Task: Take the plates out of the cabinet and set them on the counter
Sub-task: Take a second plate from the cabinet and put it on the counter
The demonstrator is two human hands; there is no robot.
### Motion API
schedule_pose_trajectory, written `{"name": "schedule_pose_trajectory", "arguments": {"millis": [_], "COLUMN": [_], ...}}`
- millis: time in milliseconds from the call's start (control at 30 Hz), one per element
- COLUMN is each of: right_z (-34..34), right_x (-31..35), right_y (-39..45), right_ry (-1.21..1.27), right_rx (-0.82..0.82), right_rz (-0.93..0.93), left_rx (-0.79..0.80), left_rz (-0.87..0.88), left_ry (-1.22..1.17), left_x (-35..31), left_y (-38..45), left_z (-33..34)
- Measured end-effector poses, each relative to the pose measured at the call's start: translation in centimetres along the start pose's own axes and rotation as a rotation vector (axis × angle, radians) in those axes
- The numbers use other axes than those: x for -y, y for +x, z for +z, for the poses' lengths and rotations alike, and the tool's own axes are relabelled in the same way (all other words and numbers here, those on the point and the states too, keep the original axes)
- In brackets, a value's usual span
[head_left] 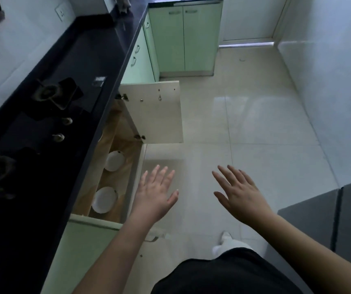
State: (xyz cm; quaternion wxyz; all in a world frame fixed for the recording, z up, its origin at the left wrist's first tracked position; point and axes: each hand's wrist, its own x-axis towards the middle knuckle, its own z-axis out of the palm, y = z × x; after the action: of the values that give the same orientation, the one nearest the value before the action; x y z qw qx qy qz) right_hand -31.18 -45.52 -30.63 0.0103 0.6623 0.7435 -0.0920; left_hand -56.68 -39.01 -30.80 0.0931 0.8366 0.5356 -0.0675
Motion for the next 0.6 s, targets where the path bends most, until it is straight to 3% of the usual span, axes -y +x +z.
{"name": "schedule_pose_trajectory", "arguments": {"millis": [300, 600], "right_z": [-2.3, -5.6], "right_x": [-7.5, -8.9], "right_y": [11.3, 24.2], "right_ry": [0.052, 0.028], "right_rx": [0.012, 0.010], "right_rz": [-0.107, -0.350], "left_rx": [0.010, -0.081], "left_rz": [-0.073, -0.320], "left_ry": [-0.010, 0.003], "left_x": [-1.7, 2.4], "left_y": [11.9, 18.1], "left_z": [-1.6, -5.8]}}
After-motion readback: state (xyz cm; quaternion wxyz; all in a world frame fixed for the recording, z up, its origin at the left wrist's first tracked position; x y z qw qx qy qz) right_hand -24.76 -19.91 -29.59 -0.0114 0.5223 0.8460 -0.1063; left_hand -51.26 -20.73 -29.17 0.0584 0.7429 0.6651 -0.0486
